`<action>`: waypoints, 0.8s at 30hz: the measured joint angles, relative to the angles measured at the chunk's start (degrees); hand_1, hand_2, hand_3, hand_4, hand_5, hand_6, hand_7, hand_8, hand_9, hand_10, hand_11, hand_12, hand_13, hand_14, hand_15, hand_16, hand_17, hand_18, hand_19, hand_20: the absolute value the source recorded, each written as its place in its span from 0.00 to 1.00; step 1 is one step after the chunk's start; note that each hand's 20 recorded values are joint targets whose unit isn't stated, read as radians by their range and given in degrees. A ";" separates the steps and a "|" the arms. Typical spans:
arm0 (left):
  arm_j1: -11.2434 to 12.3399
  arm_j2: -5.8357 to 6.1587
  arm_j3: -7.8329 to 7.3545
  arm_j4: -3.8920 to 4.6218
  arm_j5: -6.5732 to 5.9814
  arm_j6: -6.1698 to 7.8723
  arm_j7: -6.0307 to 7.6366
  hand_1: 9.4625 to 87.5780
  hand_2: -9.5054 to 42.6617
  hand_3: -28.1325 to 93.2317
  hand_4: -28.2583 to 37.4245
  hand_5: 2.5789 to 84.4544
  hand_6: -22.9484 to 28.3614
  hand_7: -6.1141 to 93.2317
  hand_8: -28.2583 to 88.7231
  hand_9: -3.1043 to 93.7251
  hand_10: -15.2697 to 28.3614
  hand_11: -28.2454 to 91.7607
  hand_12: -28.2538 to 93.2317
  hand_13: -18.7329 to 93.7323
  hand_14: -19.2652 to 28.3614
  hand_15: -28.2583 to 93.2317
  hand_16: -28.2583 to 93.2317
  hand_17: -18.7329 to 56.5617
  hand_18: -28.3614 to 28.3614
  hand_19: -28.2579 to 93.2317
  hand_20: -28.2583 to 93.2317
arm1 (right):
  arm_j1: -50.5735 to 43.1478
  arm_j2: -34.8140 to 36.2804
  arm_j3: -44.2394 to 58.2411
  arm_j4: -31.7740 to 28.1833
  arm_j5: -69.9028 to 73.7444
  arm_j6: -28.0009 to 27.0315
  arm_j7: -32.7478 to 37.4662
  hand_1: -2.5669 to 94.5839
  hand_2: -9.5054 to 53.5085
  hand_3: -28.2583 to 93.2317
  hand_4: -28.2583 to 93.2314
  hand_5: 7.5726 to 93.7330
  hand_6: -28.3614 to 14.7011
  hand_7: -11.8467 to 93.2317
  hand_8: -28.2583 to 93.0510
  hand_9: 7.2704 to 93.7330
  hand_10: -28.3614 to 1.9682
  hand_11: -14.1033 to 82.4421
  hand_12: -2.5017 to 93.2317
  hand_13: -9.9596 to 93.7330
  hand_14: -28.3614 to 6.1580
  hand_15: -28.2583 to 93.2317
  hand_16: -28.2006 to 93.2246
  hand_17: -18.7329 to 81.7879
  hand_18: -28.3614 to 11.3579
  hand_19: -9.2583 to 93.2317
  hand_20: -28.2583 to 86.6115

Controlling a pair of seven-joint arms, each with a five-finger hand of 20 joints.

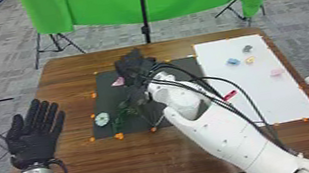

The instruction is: Arrange flowers

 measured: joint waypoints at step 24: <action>-2.45 0.43 1.34 0.66 -0.35 0.23 -0.15 0.21 0.54 0.86 0.00 0.59 0.64 0.20 0.15 0.50 0.70 0.43 0.30 0.46 0.75 0.57 0.15 0.15 0.75 0.55 0.34 | -1.98 -2.13 -0.34 0.59 -2.49 -5.46 2.47 0.52 0.00 0.92 0.00 0.71 0.69 0.33 0.16 0.72 0.51 0.35 0.20 0.62 0.52 0.66 0.44 0.44 0.19 0.88 0.60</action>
